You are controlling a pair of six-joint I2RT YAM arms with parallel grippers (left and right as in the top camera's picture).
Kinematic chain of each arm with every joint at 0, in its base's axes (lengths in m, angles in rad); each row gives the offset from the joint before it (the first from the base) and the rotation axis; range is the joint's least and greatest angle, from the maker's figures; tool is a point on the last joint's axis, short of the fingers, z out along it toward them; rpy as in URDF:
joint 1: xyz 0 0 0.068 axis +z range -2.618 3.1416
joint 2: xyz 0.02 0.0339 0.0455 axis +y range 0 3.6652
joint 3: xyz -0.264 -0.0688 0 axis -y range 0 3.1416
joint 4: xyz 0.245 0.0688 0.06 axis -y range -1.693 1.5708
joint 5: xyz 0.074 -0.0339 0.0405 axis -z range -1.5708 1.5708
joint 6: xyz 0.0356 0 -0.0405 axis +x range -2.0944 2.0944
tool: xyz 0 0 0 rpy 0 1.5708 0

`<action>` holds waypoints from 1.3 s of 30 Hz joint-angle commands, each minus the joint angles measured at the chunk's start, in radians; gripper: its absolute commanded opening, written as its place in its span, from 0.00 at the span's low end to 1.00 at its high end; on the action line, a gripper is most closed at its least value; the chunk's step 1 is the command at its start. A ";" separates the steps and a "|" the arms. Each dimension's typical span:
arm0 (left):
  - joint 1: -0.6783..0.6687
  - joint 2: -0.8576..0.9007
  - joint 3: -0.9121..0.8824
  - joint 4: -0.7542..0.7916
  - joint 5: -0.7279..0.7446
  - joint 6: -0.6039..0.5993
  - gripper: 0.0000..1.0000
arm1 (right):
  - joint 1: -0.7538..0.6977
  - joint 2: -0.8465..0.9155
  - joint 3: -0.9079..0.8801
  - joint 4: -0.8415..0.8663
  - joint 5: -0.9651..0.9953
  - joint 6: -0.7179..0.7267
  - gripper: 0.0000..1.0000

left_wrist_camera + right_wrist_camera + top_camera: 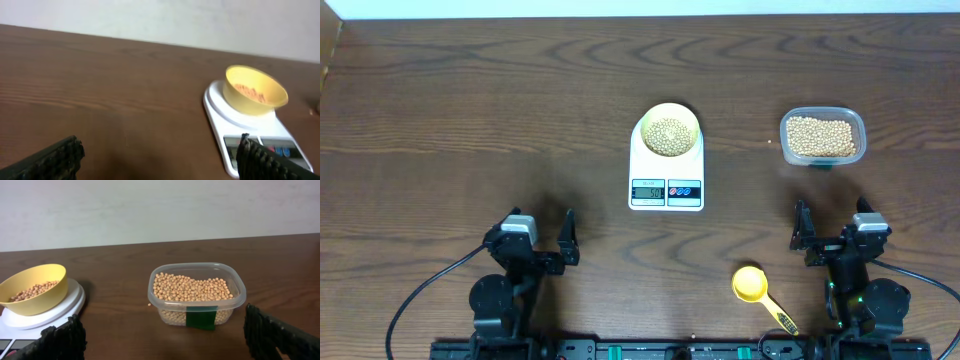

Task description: Scoop item into bowl and weigh 50g on scale

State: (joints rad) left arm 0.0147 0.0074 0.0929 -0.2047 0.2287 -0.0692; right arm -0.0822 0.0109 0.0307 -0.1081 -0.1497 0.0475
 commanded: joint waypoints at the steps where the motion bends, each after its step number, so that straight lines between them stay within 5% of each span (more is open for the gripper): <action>1: -0.011 -0.005 -0.044 0.055 -0.085 -0.091 1.00 | -0.002 -0.006 -0.005 0.000 -0.006 -0.011 0.99; 11: -0.047 -0.006 -0.089 0.162 -0.182 -0.093 1.00 | -0.002 -0.006 -0.005 0.000 -0.006 -0.011 0.99; 39: -0.047 -0.006 -0.089 0.138 -0.188 -0.093 1.00 | -0.002 -0.006 -0.005 0.000 -0.006 -0.011 0.99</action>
State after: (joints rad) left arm -0.0292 0.0074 0.0284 -0.0441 0.0532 -0.1577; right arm -0.0822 0.0109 0.0307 -0.1081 -0.1497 0.0471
